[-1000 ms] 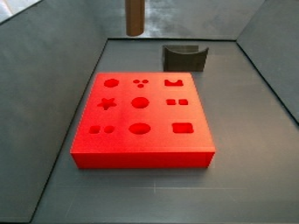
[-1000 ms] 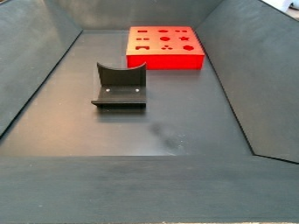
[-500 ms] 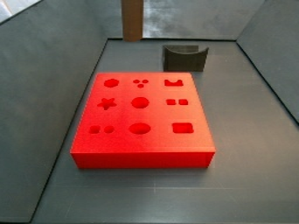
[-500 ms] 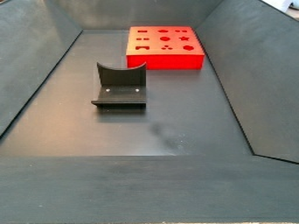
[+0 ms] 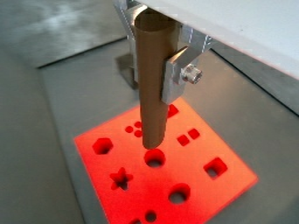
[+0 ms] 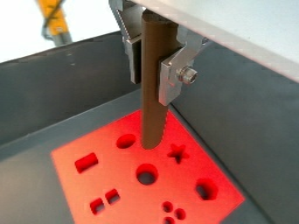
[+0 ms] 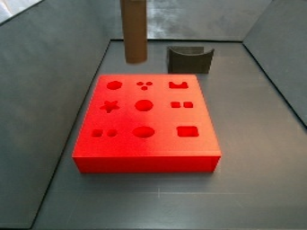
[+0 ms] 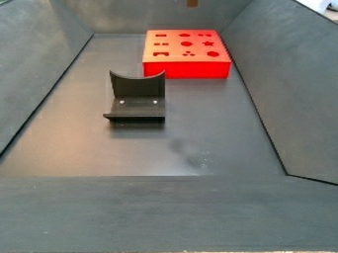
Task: Pick up the oval object. Move up. Move to above the board. Insert the oval object.
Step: Insert the oval object.
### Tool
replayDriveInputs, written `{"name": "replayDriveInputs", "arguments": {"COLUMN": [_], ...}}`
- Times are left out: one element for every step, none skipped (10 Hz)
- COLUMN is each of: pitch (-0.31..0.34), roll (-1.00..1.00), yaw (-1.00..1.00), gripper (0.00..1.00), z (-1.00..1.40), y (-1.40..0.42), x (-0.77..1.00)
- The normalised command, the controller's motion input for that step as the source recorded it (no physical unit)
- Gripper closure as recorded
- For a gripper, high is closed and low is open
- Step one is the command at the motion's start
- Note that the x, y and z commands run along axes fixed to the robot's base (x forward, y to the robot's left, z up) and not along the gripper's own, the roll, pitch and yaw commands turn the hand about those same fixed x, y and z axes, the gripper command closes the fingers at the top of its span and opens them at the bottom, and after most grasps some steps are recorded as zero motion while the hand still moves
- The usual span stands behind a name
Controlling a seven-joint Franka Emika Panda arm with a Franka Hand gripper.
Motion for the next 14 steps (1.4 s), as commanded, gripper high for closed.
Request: {"name": "replayDriveInputs", "arguments": {"pitch": [-0.126, -0.124, -0.126, -0.091, -0.066, -0.016, 0.000, 0.000, 0.000, 0.000, 0.000, 0.000, -0.003, 0.000], "roll": [0.00, 0.00, 0.00, 0.00, -0.01, 0.00, 0.00, 0.00, -0.02, -0.04, 0.00, 0.00, 0.00, 0.00], "yaw": [-0.89, -0.89, -0.88, -0.86, -0.82, -0.74, -0.71, -0.67, -0.61, -0.54, -0.13, 0.00, 0.00, 0.07], "gripper": [1.00, 1.00, 1.00, 1.00, 1.00, 1.00, 1.00, 1.00, 1.00, 1.00, 1.00, 1.00, 1.00, 1.00], "z": [-0.51, -0.52, -0.53, -0.48, -0.44, -0.36, -0.33, -0.32, -0.33, -0.26, -0.03, -0.02, -0.17, -0.32], "y": [-0.26, -0.26, -0.26, -0.27, -0.27, -0.33, -0.34, -0.34, -0.27, 0.00, 0.00, 0.00, -0.04, -0.03], "x": [-0.03, -0.02, -0.02, 0.00, 0.00, 0.03, 0.10, 0.18, 0.37, 0.56, 0.06, -0.02, -0.01, 0.00]}}
